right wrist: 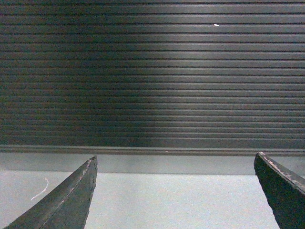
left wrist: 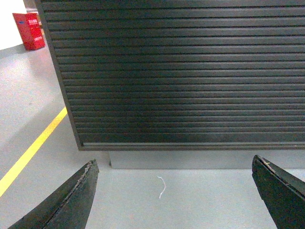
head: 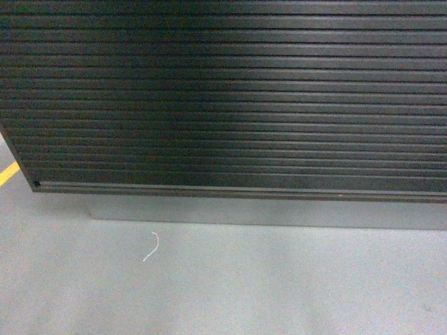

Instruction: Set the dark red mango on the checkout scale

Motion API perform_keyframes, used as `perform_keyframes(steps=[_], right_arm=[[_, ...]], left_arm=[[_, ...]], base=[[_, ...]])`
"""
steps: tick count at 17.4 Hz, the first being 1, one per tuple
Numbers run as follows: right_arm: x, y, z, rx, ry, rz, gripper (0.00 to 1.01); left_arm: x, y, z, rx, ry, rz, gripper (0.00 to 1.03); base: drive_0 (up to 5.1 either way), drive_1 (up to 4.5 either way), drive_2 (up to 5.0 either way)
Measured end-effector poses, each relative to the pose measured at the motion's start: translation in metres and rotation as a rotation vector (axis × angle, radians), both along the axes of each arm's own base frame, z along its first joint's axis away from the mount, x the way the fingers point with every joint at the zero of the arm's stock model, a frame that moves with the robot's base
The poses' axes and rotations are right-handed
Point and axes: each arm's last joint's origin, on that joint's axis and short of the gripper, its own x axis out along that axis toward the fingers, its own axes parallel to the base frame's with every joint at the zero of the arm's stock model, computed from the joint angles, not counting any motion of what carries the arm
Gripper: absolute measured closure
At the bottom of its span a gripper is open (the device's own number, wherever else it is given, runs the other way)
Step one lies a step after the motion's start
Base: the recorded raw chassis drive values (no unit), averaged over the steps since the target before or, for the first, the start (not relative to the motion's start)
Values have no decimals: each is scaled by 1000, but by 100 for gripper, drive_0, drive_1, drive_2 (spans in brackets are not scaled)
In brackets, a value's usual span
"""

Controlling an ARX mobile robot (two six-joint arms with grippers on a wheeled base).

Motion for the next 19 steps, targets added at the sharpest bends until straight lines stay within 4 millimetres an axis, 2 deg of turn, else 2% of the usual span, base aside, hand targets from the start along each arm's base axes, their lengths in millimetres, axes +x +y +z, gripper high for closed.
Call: perform_keyframes(steps=[13, 19], right_arm=[[0, 0, 0, 0, -2, 0, 3], [0, 0, 0, 0, 2, 0, 3]], left_arm=[[0, 0, 0, 0, -3, -1, 5], [0, 0, 0, 0, -3, -1, 5]], base=[[-7, 426, -440], [0, 0, 0]])
